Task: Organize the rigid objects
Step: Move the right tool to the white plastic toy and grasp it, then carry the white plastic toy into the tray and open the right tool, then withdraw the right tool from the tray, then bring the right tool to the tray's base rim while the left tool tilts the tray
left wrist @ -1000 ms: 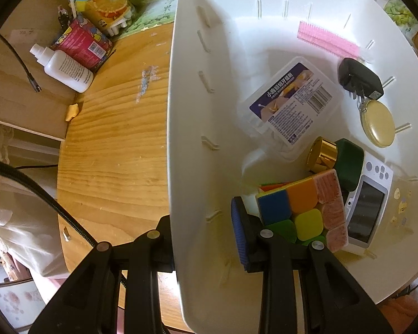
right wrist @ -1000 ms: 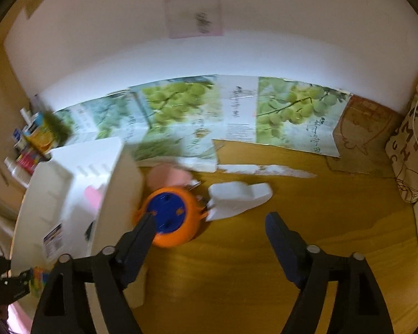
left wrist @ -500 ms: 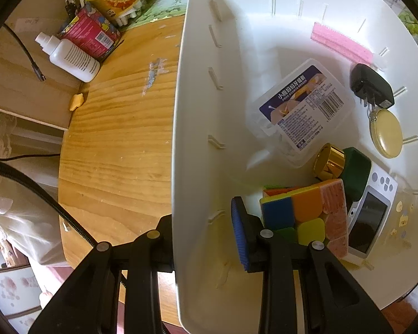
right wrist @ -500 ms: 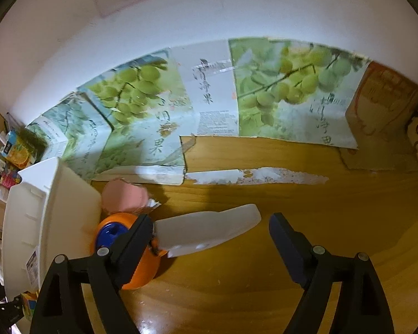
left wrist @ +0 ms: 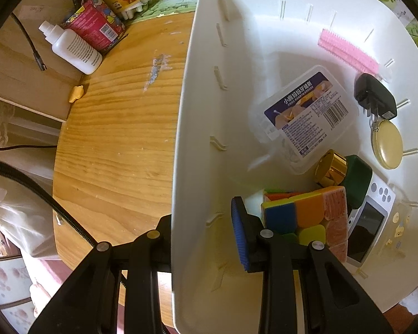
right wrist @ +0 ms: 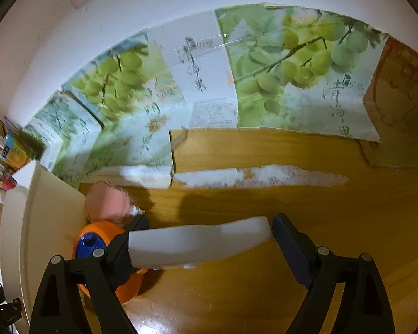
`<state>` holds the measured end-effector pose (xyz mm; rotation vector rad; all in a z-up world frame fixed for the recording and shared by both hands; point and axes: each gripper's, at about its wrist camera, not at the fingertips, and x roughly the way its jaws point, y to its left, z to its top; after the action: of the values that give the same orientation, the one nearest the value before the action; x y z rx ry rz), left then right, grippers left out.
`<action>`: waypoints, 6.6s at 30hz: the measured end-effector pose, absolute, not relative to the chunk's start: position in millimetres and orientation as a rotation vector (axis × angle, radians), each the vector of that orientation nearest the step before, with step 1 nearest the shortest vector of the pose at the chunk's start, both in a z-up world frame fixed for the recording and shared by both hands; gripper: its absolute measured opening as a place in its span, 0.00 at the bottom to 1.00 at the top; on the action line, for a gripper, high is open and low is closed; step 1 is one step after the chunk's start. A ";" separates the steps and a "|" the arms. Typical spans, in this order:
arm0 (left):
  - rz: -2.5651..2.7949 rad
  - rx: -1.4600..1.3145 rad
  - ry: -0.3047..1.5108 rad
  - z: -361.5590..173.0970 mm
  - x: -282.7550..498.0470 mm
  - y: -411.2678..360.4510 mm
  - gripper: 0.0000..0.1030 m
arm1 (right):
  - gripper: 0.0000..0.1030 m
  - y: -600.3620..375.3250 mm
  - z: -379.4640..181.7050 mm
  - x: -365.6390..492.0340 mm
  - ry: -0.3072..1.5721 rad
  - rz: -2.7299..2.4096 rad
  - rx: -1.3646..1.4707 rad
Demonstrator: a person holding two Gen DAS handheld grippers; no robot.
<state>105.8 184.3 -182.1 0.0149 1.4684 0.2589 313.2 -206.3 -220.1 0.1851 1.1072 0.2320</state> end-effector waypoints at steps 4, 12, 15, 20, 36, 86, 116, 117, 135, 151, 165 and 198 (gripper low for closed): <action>0.264 0.007 1.466 -182.7 106.2 184.6 0.32 | 0.85 -211.0 -218.4 311.9 1.078 0.262 0.218; 0.258 0.005 1.464 -182.8 106.2 185.0 0.32 | 0.85 -216.7 -215.0 307.5 1.102 0.246 0.277; 0.254 0.005 1.460 -182.7 106.1 185.7 0.32 | 0.85 -222.2 -209.7 300.1 1.112 0.228 0.294; 0.256 0.003 1.448 -182.2 104.7 185.1 0.32 | 0.85 -230.1 -205.4 281.0 1.141 0.193 0.325; 0.168 -0.004 1.411 -184.1 92.6 183.0 0.34 | 0.85 -209.7 -170.9 173.1 1.192 0.166 0.323; -0.161 0.087 1.448 -194.5 114.3 196.2 0.32 | 0.88 20.9 -102.8 98.9 1.040 0.252 -0.117; -0.009 0.104 1.444 -194.3 127.2 183.3 0.31 | 0.88 -87.8 -96.6 115.5 1.006 0.201 -0.206; -0.001 0.094 1.448 -194.7 127.1 183.5 0.31 | 0.88 -95.9 -99.2 118.6 1.013 0.206 -0.205; 0.091 -0.016 1.435 -194.3 141.8 198.3 0.31 | 0.88 -118.8 -140.3 166.8 0.922 0.588 -0.442; 0.173 -0.029 1.420 -190.3 139.2 191.8 0.31 | 0.87 -103.8 -179.1 166.6 0.906 0.890 -0.543; 0.184 -0.034 1.415 -191.8 140.2 191.8 0.31 | 0.86 -95.5 -194.9 164.4 0.831 1.059 -0.595; 0.211 -0.051 1.382 -189.9 134.4 192.7 0.31 | 0.77 -57.8 -201.7 160.1 0.713 1.347 -1.033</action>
<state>134.4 192.7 -189.9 -0.0514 1.3823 0.2112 160.1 -57.8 -201.7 -1.0331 0.7130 1.3475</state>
